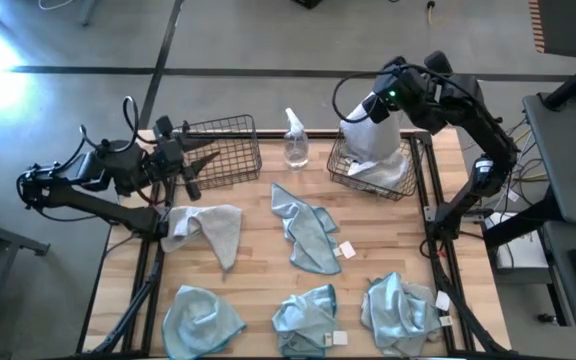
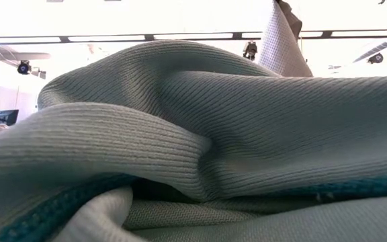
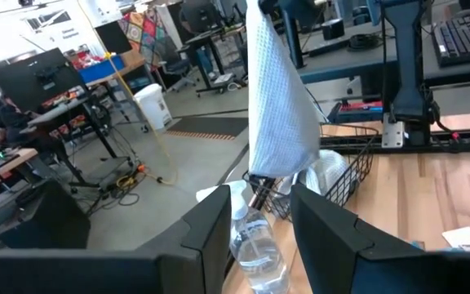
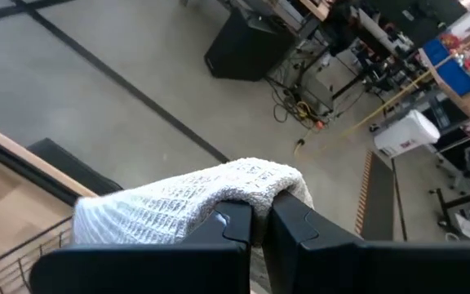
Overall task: Sort microfiber towel by color & place in baskets
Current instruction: Put the gray microfiber towel into the right black wire basket
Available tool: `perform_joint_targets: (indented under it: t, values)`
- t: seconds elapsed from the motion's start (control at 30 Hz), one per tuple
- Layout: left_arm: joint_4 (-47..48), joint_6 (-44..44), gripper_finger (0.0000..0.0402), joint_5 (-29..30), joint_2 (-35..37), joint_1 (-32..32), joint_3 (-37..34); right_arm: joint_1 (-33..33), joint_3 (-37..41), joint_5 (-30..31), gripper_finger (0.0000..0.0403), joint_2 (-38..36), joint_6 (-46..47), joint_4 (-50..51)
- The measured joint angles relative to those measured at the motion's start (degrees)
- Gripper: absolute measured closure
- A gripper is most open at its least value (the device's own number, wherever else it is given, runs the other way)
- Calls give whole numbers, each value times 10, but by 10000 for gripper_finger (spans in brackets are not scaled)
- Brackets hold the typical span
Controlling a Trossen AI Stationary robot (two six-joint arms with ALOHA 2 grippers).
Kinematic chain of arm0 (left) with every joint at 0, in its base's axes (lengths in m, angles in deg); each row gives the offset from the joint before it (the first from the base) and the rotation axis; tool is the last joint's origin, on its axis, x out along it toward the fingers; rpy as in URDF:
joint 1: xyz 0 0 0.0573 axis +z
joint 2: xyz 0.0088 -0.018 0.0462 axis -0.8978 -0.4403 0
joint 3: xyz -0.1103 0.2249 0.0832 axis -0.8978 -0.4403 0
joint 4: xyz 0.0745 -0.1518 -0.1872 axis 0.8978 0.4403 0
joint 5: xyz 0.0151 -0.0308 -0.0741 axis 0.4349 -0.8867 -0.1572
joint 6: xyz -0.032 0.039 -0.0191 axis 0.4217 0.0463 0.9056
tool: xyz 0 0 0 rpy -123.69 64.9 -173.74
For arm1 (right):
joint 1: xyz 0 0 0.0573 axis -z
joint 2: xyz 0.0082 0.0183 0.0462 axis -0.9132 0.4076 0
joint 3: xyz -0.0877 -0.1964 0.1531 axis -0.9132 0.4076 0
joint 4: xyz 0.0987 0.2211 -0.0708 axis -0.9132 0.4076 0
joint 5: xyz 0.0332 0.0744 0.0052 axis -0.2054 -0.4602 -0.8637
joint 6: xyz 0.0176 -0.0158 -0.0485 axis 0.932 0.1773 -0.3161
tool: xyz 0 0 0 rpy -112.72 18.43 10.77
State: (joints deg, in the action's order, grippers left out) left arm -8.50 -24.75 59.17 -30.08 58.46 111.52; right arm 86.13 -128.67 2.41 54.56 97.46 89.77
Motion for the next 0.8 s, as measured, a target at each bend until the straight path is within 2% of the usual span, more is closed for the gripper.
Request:
perform_joint_targets:
  t: [0.23,0.8]
  values:
    - [1,0,287,0,-2,0,5,4,60,-6,394,-9,-18,0]
    - [2,3,287,0,-2,0,5,19,302,-153,394,-118,82,1]
